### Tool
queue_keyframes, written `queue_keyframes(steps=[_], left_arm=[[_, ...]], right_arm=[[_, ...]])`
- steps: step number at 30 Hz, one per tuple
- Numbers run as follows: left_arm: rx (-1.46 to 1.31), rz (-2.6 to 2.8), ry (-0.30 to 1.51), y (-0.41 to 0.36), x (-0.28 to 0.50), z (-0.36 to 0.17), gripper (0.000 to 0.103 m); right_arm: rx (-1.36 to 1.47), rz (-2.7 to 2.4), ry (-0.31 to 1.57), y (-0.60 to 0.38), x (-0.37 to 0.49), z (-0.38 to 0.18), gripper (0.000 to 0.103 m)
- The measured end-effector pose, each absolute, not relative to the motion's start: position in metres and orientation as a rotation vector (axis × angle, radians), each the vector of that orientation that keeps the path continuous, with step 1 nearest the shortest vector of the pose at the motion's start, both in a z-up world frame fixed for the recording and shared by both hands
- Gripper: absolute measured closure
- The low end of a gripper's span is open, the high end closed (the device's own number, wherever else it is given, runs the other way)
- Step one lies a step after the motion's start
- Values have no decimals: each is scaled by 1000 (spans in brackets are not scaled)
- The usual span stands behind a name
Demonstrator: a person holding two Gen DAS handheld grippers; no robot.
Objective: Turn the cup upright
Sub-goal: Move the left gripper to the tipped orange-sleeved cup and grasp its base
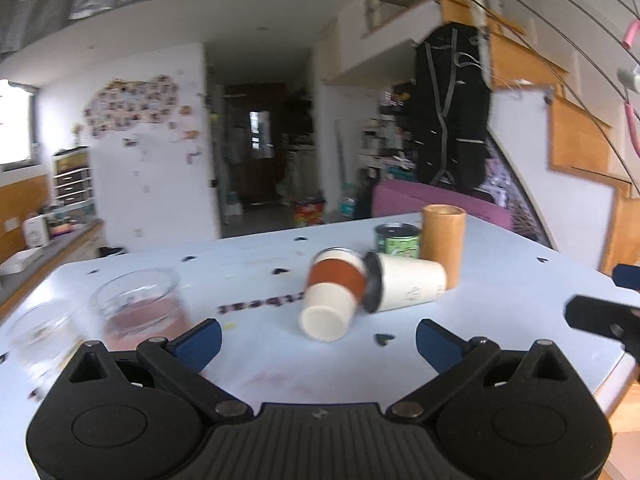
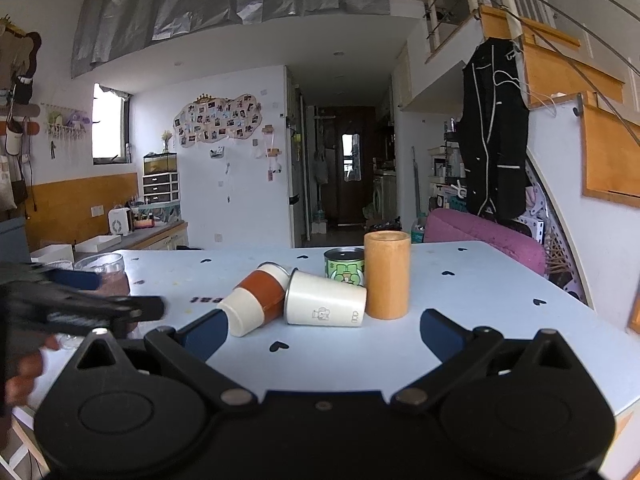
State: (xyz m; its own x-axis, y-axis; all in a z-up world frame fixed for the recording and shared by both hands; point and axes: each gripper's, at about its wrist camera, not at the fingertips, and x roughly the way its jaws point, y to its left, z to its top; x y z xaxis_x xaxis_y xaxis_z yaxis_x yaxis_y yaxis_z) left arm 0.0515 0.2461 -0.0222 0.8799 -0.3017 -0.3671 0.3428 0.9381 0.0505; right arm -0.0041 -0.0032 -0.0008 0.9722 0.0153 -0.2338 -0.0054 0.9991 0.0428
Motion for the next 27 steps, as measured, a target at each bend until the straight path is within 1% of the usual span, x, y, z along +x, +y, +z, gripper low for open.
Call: queue_keyframes(steps=[5, 8, 10, 12, 19, 20, 21, 23, 27], left_arm=[[165, -401, 386, 222, 92, -29, 6], [207, -420, 400, 209, 119, -39, 12], [198, -419, 423, 206, 139, -48, 14], [185, -417, 445, 205, 157, -56, 19], [153, -376, 530, 203, 196, -79, 20], [150, -370, 537, 203, 199, -81, 24], [144, -365, 546, 203, 200, -83, 33], [120, -360, 568, 204, 203, -85, 41], [108, -335, 573, 202, 197, -87, 42]], right_arm=[[64, 0, 238, -14, -7, -4, 0], [70, -3, 242, -18, -7, -7, 0], [72, -7, 244, -23, -7, -9, 0], [76, -13, 249, -27, -7, -12, 0], [92, -34, 264, -38, -5, -19, 0], [95, -34, 266, -39, -5, -19, 0], [97, -33, 267, -40, -5, -19, 0], [100, -30, 269, -41, -4, -20, 0], [105, -24, 269, -41, -3, -20, 0]])
